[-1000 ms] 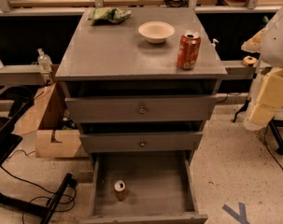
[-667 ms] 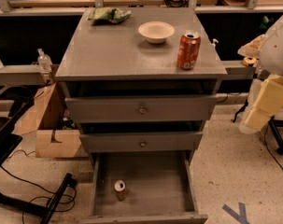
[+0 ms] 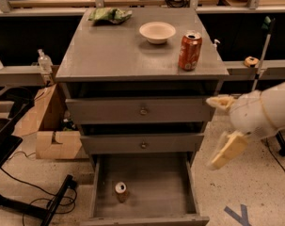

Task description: Pick orange can from bottom drawer and place on counter

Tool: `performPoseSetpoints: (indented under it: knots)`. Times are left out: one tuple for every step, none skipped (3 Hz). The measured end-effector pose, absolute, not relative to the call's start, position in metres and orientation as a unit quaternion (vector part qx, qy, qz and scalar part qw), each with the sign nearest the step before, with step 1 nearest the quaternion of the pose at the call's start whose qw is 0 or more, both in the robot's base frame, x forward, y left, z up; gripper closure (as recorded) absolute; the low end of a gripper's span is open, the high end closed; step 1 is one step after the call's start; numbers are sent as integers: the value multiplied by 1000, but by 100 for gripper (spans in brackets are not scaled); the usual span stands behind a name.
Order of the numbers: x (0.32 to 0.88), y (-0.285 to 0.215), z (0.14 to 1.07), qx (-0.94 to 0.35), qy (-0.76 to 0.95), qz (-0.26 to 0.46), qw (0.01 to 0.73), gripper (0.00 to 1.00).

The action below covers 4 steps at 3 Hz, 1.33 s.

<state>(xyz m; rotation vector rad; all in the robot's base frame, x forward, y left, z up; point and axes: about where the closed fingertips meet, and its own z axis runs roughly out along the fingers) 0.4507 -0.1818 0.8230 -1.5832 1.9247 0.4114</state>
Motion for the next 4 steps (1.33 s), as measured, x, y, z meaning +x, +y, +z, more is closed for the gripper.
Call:
performPoseSetpoints:
  knots:
    - [461, -153, 773, -550, 689, 238, 407, 0]
    - [453, -132, 747, -517, 640, 300, 483, 0]
    - [452, -127, 738, -518, 619, 311, 502, 0]
    - [452, -127, 738, -518, 620, 310, 501, 0]
